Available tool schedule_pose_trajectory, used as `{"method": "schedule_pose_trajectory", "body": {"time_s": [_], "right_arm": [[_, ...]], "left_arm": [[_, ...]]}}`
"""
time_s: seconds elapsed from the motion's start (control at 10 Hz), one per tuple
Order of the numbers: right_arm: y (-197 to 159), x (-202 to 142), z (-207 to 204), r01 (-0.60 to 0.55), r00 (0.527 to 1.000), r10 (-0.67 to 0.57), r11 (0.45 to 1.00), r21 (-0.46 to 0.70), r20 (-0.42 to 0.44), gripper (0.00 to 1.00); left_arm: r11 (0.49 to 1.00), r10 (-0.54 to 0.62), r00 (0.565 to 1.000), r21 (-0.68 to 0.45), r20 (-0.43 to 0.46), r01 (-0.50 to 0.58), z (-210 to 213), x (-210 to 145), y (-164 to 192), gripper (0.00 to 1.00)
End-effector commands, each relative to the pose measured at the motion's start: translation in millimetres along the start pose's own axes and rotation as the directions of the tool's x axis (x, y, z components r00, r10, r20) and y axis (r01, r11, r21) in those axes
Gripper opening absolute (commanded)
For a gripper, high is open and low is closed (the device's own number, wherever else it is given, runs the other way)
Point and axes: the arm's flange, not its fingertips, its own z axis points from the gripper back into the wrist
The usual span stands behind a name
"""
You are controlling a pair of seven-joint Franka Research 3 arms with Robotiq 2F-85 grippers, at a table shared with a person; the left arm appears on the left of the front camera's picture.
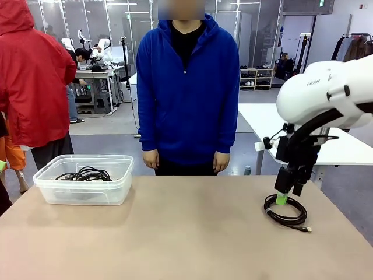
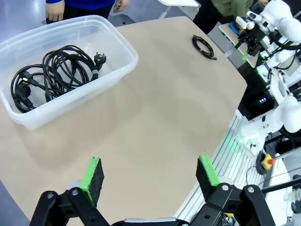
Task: Organize and store the cables.
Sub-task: Place the USB Extension Cable into the Organizing box.
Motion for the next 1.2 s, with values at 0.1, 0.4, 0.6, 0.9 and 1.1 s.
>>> {"method": "schedule_pose_trajectory", "body": {"time_s": [0.1,0.4,0.6,0.9,1.1], "right_arm": [[0,0,0,0.0,1.0,0.0,1.0,0.0,0.0,1.0],[0,0,0,0.0,1.0,0.0,1.0,0.0,0.0,1.0],[-11,5,-12,0.146,0.978,-0.14,0.989,-0.033,0.152,1.0],[-21,14,-45,0.319,0.905,-0.278,0.944,-0.08,0.322,1.0],[-34,24,-66,0.427,0.859,-0.369,0.899,-0.097,0.356,1.0]], "left_arm": [[1.0,0.014,1.0,0.013,0.026,-0.014,-1,2,-1,1.0],[1.0,0.014,1.0,0.013,0.026,-0.014,-1,2,-1,1.0],[1.0,0.014,1.0,0.013,0.026,-0.014,-1,2,-1,1.0],[1.0,0.014,1.0,0.013,0.026,-0.014,-1,2,-1,1.0],[1.0,0.014,1.0,0.013,0.026,-0.014,-1,2,-1,1.0]]}}
